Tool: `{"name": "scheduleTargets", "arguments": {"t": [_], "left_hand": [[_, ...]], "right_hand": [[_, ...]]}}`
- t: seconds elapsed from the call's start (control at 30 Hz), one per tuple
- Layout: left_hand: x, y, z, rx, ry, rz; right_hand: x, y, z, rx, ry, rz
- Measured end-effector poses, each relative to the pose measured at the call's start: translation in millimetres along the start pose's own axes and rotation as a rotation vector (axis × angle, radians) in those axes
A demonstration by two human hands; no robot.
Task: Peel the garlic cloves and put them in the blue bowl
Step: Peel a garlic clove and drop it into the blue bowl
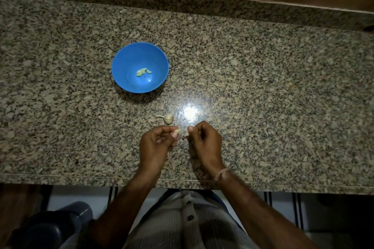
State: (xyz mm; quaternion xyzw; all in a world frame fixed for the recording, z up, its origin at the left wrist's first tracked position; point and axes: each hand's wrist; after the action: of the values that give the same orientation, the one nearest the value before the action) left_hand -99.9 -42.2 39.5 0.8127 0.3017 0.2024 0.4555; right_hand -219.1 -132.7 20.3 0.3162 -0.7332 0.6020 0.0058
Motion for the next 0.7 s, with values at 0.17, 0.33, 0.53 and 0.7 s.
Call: {"name": "scheduleTargets", "arguments": {"t": [0.17,0.33,0.53,0.7], "left_hand": [[-1.4,-1.3,-2.0,-0.120,0.017,0.244],[-2.0,-2.5,-1.9,-0.122,-0.014,0.227],[-1.4,-6.3,0.5,0.011,-0.076,-0.013],[1.1,-10.2,2.3,0.037,-0.065,-0.081]], "right_hand": [[3.0,8.2,-1.9,0.188,-0.063,-0.119],[7.1,2.0,-2.2,0.029,-0.237,0.166],[6.5,-0.2,-3.5,-0.150,-0.264,0.441],[5.6,-5.5,-8.0,-0.173,-0.297,0.538]]}}
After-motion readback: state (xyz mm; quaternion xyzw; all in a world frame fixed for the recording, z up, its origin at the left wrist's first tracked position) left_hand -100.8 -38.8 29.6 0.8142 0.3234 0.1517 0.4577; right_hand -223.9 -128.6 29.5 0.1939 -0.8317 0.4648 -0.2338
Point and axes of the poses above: each hand's wrist, its own z-axis towards the middle knuckle, its own x-axis out of the back of the hand, y = z × x, and after that the axes turned 2 degrees about -y, right-handed
